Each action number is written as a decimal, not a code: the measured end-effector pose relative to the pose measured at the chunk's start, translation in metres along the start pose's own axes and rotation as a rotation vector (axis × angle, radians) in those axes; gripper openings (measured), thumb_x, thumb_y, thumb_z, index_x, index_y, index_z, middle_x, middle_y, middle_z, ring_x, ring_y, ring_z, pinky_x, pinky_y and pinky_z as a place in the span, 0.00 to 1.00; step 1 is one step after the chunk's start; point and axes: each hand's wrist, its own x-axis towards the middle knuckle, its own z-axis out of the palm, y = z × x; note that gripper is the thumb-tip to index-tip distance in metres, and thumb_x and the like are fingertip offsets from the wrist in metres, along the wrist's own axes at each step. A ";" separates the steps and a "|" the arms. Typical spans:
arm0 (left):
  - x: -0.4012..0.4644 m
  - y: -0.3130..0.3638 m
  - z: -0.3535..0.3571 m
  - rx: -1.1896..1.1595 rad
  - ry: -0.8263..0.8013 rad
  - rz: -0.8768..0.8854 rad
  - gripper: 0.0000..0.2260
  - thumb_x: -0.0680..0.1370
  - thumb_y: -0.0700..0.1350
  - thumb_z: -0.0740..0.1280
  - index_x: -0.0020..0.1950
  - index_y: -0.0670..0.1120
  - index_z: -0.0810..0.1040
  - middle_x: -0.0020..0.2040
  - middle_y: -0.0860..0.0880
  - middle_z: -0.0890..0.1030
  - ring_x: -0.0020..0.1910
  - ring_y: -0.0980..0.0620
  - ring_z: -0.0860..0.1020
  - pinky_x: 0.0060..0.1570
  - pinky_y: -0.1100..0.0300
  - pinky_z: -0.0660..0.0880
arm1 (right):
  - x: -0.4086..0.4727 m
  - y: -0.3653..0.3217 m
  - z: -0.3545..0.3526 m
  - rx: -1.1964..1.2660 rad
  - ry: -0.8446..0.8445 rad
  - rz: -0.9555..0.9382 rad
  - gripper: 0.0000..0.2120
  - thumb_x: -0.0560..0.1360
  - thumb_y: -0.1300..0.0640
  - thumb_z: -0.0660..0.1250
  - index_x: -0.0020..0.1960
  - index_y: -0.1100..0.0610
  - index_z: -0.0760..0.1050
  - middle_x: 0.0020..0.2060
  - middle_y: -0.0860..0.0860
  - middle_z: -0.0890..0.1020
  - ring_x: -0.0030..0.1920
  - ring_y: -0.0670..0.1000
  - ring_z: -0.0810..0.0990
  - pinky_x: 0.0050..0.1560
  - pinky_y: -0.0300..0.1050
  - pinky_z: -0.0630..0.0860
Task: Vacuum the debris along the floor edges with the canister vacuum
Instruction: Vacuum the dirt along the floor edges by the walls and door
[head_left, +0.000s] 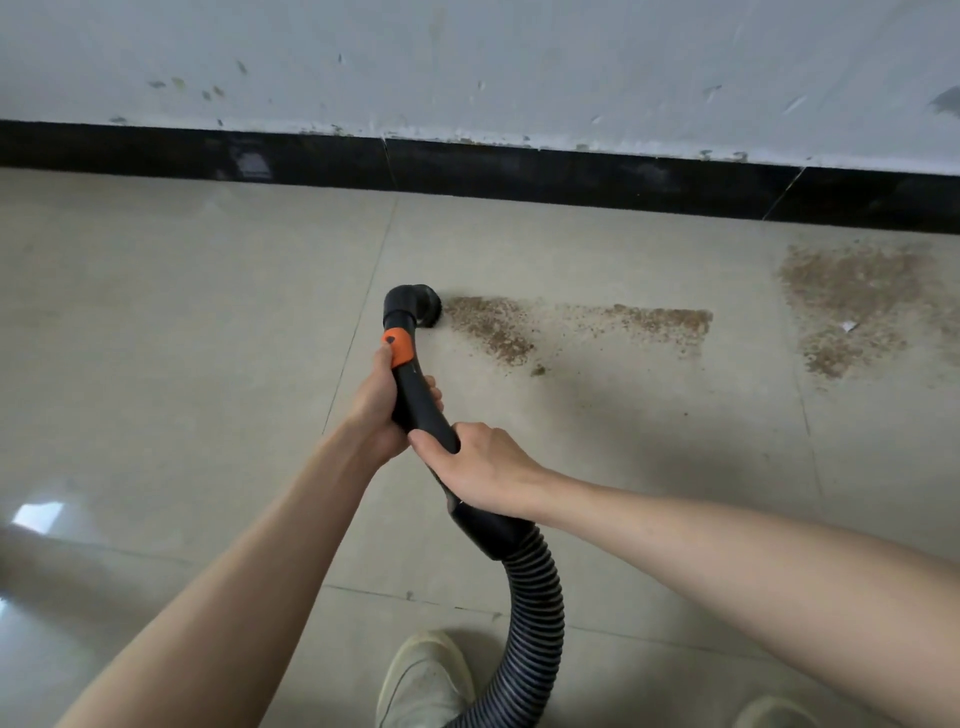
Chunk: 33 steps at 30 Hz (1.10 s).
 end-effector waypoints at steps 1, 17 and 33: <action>0.001 0.001 0.001 0.031 0.005 -0.010 0.19 0.80 0.58 0.57 0.52 0.41 0.68 0.32 0.46 0.72 0.29 0.50 0.72 0.32 0.58 0.72 | -0.001 0.001 -0.001 -0.019 0.015 0.006 0.24 0.77 0.33 0.54 0.41 0.54 0.69 0.40 0.55 0.83 0.44 0.57 0.82 0.51 0.53 0.78; 0.010 -0.007 0.030 0.201 -0.004 -0.005 0.21 0.77 0.62 0.62 0.49 0.43 0.69 0.34 0.45 0.73 0.30 0.49 0.72 0.33 0.56 0.72 | -0.011 0.004 -0.019 -0.136 0.085 0.086 0.23 0.79 0.36 0.54 0.38 0.54 0.67 0.36 0.51 0.77 0.37 0.55 0.77 0.33 0.45 0.68; 0.000 -0.025 0.076 0.284 -0.075 -0.041 0.18 0.79 0.60 0.59 0.47 0.44 0.69 0.36 0.45 0.72 0.32 0.49 0.72 0.34 0.57 0.73 | -0.034 0.035 -0.050 -0.082 0.114 0.137 0.24 0.79 0.36 0.54 0.37 0.55 0.66 0.35 0.52 0.77 0.37 0.56 0.77 0.36 0.46 0.70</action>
